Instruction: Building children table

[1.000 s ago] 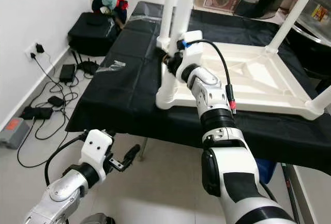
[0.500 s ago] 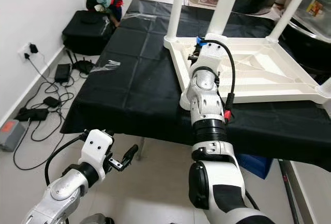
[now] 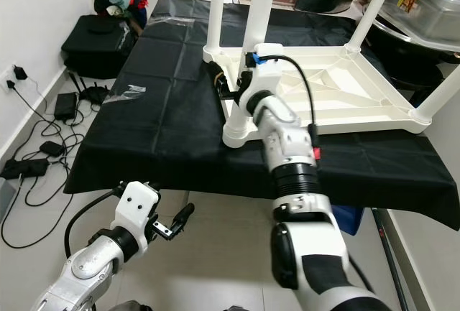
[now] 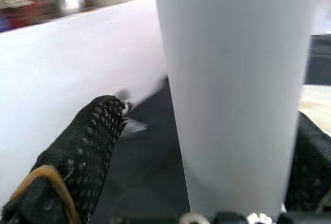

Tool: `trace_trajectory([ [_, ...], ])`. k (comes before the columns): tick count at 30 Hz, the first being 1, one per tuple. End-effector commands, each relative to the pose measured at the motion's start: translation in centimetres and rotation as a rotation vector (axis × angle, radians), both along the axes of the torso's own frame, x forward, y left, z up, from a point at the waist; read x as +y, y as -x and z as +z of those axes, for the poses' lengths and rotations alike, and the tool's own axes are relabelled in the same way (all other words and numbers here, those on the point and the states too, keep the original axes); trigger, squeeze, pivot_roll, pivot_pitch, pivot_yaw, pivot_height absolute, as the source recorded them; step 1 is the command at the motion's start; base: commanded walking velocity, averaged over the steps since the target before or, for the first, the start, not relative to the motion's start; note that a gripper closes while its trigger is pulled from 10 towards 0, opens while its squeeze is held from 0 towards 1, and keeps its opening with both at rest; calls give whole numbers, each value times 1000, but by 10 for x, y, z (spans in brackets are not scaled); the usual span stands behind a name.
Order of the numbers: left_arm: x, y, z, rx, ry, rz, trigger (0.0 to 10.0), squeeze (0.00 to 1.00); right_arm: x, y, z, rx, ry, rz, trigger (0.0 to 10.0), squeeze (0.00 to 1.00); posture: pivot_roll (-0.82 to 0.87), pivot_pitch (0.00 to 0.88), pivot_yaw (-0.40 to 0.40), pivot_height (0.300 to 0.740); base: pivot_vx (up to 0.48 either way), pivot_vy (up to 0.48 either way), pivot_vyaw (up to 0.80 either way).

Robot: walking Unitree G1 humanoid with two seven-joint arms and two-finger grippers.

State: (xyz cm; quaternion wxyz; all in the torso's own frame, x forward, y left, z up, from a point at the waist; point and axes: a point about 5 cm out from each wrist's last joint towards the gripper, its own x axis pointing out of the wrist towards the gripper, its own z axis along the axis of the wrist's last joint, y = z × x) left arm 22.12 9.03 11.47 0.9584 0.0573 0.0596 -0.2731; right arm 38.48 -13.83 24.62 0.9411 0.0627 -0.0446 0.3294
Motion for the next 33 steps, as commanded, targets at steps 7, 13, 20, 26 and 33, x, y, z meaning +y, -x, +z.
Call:
trace_trajectory([
  [7, -4, 4, 0, -4, 24, -35, 10000, 0, 13, 23, -1, -34, 50, 422, 10000, 1000, 169, 58, -107, 740, 0, 0, 0],
  [13, -4, 4, 0, -1, 25, -34, 10000, 0, 15, 23, -8, -16, 107, 450, 10000, 0, 171, 59, -108, 740, 0, 0, 0],
  [20, -3, 4, 0, 2, 24, -36, 10000, 0, 18, 39, -12, 10, 87, 655, 10000, 0, 172, 60, -108, 740, 0, 0, 0],
  [26, -3, 3, 0, -2, 22, -38, 10000, 0, 15, 23, -13, 0, 164, 530, 0, 0, 172, 62, -107, 740, 0, 0, 0],
  [33, -3, 3, 0, -1, 22, -43, 10000, 0, 2, -7, -8, -4, 180, 125, 0, 0, 169, 63, -105, 740, 0, 0, 0],
])
